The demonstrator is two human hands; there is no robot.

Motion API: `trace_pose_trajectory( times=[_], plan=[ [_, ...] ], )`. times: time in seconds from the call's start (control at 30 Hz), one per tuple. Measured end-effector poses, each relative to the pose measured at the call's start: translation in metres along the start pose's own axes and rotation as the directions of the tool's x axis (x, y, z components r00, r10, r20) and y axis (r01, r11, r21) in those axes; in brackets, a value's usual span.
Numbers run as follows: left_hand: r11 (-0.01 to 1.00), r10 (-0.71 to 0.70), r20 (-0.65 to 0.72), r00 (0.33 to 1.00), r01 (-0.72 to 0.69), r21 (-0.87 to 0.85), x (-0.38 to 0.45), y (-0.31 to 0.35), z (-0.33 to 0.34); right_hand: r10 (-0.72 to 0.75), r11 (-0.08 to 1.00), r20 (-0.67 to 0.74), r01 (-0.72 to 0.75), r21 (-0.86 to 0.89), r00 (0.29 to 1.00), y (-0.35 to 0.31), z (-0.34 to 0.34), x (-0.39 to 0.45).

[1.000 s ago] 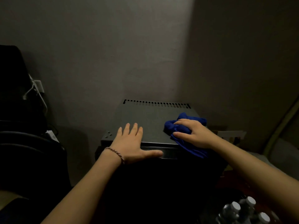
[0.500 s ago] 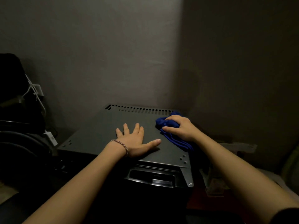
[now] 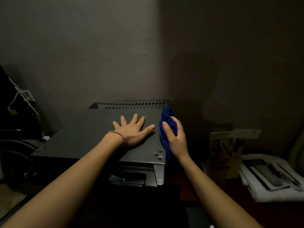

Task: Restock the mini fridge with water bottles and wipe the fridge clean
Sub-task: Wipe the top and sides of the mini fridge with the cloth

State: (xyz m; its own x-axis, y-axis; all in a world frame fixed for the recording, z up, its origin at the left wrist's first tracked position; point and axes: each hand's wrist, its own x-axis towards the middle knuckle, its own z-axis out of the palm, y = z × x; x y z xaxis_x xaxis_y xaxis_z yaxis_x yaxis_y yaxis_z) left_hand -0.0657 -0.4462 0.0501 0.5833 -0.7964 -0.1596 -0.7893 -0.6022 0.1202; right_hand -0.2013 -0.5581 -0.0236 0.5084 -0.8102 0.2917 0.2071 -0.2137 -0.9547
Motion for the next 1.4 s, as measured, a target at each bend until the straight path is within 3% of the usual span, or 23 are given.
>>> trace_pose_trajectory(
  times=[0.23, 0.47, 0.8, 1.07, 1.23, 1.4],
  plan=[
    [1.0, 0.004, 0.036, 0.999, -0.005, 0.025, 0.016, 0.018, -0.004, 0.182, 0.965, -0.043, -0.17, 0.199, 0.982, 0.023, 0.0, -0.062],
    [0.999, 0.011, 0.029, 1.0, -0.012, 0.029, 0.05, 0.051, -0.005, 0.125, 0.984, -0.034, -0.119, 0.135, 0.992, 0.032, -0.002, -0.068],
    [1.0, 0.003, -0.052, 0.999, -0.003, 0.008, 0.09, 0.038, -0.003, 0.15, 0.97, -0.061, -0.135, 0.202, 0.987, 0.059, 0.007, 0.038],
    [1.0, 0.016, -0.095, 0.995, -0.013, 0.027, 0.094, 0.037, 0.002, 0.285, 0.932, -0.07, -0.259, 0.253, 0.956, 0.106, 0.012, 0.115],
    [1.0, 0.014, -0.092, 0.996, -0.014, 0.006, 0.092, 0.039, 0.001, 0.388, 0.898, -0.077, -0.358, 0.256, 0.918, 0.132, 0.009, 0.093],
    [1.0, 0.006, -0.098, 0.995, -0.005, 0.009, 0.091, 0.04, 0.001, 0.401, 0.89, -0.083, -0.366, 0.272, 0.912, 0.135, 0.002, 0.035]
  ],
)
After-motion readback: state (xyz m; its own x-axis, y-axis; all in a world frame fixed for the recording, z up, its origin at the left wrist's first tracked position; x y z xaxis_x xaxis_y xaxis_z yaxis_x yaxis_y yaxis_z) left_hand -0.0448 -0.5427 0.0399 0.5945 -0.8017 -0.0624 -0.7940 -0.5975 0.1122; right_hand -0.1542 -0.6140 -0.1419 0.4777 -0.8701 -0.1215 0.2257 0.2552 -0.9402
